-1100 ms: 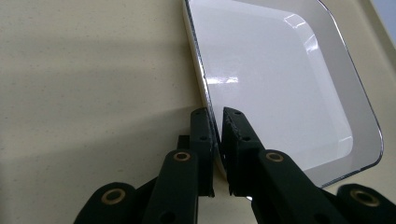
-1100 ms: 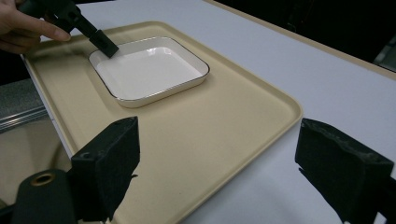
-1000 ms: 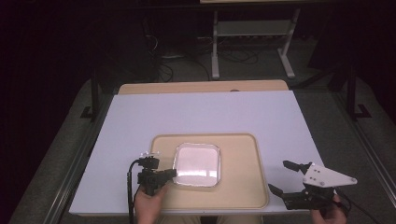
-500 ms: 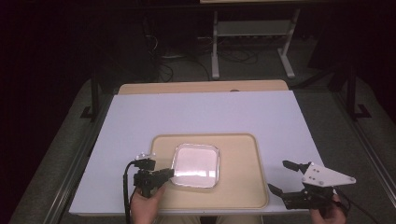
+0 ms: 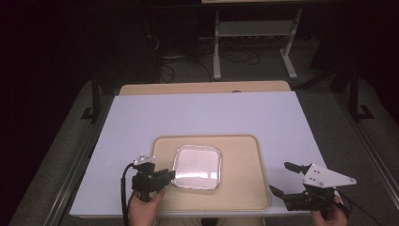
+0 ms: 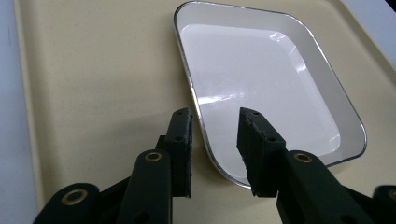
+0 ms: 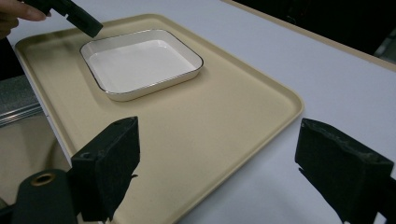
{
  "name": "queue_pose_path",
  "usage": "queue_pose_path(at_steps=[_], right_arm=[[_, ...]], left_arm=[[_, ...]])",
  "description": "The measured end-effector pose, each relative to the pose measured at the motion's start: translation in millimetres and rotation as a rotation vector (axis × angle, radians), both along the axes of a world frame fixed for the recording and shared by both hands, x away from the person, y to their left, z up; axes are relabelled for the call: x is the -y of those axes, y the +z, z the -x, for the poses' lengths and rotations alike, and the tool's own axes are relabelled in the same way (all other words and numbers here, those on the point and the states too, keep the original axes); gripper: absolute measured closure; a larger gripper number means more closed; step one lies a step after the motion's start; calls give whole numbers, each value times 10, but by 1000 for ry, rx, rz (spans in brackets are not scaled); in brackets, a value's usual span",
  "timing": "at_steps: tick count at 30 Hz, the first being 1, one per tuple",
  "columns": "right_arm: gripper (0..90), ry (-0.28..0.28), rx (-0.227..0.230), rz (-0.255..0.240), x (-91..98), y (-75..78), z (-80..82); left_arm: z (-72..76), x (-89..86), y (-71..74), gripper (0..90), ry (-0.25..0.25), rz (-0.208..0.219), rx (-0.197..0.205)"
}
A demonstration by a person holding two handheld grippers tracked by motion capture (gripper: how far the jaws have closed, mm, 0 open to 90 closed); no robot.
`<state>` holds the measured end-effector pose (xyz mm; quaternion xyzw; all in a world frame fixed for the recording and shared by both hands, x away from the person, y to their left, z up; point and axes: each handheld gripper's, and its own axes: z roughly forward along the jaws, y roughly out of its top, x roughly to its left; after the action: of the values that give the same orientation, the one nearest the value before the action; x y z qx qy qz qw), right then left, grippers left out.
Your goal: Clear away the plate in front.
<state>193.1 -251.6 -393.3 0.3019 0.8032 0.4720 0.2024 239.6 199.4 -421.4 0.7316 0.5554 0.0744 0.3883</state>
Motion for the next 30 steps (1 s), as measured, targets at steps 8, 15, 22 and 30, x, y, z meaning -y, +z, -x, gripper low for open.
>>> queue_pose_path(at_steps=[8, 15, 22, 30], right_arm=[[130, -4, -7, -2, 12, -14, -10], [130, -5, -13, 1, 6, -28, -18], [130, -9, -21, 5, 4, -46, -31], [130, -16, -28, 8, 13, -57, -36]], left_arm=[[31, -4, 71, 598, -40, -13, 62], [19, -64, 115, 575, -64, -3, 84], [41, -170, 153, 538, -107, -7, 131], [83, -254, 177, 460, -147, -29, 187]])
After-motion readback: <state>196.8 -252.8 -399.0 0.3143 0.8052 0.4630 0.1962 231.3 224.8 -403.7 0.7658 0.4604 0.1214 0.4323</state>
